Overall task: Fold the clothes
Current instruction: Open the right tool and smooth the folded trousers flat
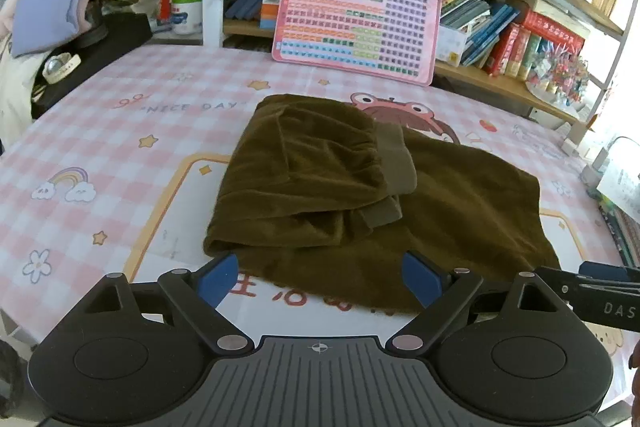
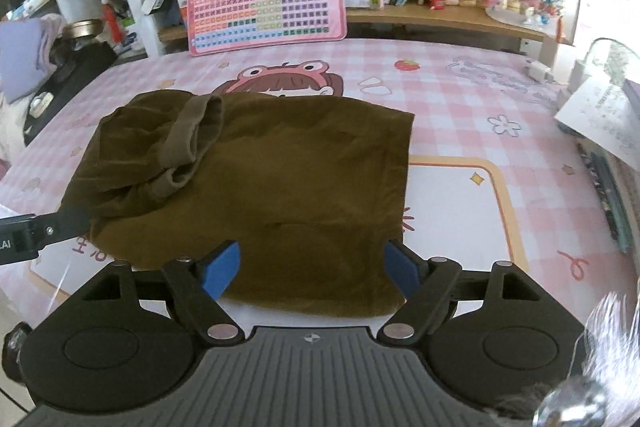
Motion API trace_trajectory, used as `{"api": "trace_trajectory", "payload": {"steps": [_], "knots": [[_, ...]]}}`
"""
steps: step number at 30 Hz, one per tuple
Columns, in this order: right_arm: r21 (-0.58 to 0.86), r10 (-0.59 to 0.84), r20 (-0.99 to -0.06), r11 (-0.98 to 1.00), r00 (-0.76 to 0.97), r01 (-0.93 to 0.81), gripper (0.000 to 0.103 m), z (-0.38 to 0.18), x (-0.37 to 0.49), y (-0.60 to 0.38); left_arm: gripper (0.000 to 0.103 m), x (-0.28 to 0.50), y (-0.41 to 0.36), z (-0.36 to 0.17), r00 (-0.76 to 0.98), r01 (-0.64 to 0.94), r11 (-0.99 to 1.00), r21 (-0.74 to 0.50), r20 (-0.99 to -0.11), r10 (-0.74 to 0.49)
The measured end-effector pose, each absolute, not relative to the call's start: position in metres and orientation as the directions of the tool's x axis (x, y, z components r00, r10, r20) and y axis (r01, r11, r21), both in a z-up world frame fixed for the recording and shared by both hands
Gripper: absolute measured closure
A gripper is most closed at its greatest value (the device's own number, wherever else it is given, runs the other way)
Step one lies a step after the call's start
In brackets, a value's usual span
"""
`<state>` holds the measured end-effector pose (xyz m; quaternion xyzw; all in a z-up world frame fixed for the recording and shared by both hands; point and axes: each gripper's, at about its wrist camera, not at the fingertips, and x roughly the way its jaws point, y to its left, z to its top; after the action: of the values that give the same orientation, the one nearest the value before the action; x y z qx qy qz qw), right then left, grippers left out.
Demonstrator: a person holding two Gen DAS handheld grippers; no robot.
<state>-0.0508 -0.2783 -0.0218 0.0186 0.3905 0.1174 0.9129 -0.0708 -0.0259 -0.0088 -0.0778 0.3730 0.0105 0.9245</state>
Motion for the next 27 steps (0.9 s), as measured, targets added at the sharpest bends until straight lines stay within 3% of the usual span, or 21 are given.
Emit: {"api": "trace_trajectory", "payload": {"steps": [16,27], "knots": [[0.015,0.086,-0.715,0.994,0.694,-0.108,0.022,-0.011,-0.100,-0.267,0.012,-0.077,-0.015,-0.022,0.709,0.038,0.961,-0.275,-0.670,-0.220],[0.030,0.128,-0.719,0.988,0.683,-0.153,0.021,-0.015,-0.085,-0.284,0.012,-0.068,-0.043,-0.019,0.721,-0.022,0.973,-0.231,-0.678,-0.145]]}}
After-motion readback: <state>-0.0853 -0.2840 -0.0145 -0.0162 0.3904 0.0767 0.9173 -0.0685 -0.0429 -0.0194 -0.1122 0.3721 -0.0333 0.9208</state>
